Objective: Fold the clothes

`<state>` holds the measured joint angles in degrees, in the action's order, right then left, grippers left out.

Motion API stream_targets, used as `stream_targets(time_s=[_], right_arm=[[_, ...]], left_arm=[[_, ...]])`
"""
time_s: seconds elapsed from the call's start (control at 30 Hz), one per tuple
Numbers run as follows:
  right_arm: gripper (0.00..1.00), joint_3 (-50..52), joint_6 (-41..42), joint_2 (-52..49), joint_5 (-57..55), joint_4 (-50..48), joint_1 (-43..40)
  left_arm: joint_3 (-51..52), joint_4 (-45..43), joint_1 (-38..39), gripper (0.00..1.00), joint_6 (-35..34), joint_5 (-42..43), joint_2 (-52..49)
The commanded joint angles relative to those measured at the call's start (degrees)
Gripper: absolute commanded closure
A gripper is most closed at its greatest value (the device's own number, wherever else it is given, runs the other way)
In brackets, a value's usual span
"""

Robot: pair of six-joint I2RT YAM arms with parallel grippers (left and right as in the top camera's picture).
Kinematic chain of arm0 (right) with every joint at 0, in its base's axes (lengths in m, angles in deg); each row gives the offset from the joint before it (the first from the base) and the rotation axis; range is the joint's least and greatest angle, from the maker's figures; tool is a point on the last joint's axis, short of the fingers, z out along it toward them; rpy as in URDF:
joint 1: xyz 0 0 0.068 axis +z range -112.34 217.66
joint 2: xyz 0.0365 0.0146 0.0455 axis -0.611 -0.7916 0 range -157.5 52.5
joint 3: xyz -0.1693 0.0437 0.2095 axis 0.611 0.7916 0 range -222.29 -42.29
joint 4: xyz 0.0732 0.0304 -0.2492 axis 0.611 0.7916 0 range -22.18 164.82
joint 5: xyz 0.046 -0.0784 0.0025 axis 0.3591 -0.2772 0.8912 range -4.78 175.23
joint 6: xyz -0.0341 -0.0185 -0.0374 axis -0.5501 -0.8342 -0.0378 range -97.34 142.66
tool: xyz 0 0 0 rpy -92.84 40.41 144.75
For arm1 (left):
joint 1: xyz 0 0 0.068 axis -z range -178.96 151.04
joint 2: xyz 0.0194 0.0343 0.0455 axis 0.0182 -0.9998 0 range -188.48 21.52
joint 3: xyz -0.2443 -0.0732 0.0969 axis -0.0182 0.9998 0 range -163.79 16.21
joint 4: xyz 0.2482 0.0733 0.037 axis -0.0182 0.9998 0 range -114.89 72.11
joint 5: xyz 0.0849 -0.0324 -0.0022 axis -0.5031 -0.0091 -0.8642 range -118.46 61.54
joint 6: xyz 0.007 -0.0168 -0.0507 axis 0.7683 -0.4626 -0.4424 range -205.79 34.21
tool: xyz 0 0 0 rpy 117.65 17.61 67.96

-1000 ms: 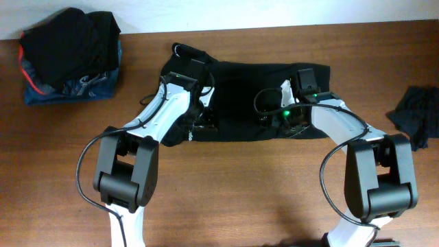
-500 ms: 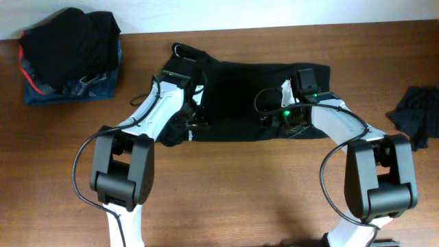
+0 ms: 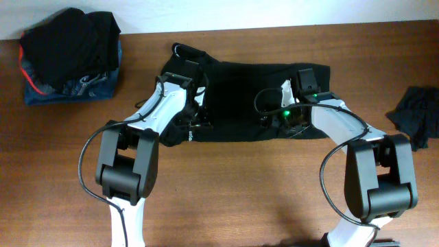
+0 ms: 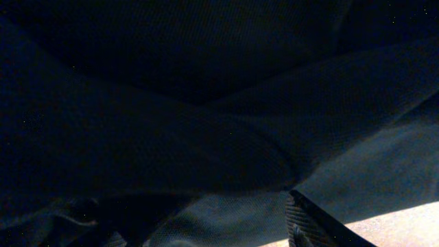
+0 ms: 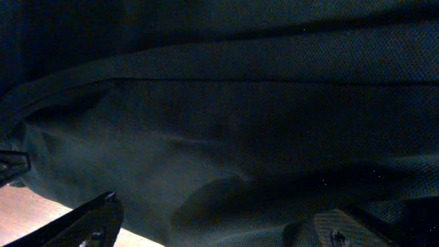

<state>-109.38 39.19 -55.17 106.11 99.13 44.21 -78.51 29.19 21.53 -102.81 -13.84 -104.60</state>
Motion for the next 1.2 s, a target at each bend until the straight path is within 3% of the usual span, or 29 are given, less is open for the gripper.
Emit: stream_targets(time_s=[0.0, 0.4, 0.6, 0.8, 1.03, 1.17], right_arm=[[0.06, 0.6, 0.5, 0.3, -0.6, -0.1, 0.3], [0.06, 0.6, 0.5, 0.0, -3.0, 0.9, 0.1], [0.05, 0.6, 0.5, -0.1, -5.8, 3.2, -4.0], [0.01, 0.6, 0.3, -1.0, -12.1, 7.6, -10.4], [0.01, 0.6, -0.2, -5.1, -15.7, 6.8, -11.3], [0.01, 0.6, -0.2, -5.6, -19.3, 6.7, -11.8]], left_arm=[[-0.4, -1.6, 0.0, 0.38, -0.5, 0.1, -1.6], [-0.5, -3.9, -2.9, 0.38, -0.5, -0.6, -1.6], [-0.5, 2.0, -6.1, 0.37, 3.8, -5.2, -1.6], [-0.5, 4.3, -6.4, 0.37, 3.9, -16.2, -1.6], [-0.5, 5.6, -6.4, 0.37, 7.1, -17.2, -1.6], [-0.5, 7.1, -6.4, 0.37, 7.3, -23.8, -1.6]])
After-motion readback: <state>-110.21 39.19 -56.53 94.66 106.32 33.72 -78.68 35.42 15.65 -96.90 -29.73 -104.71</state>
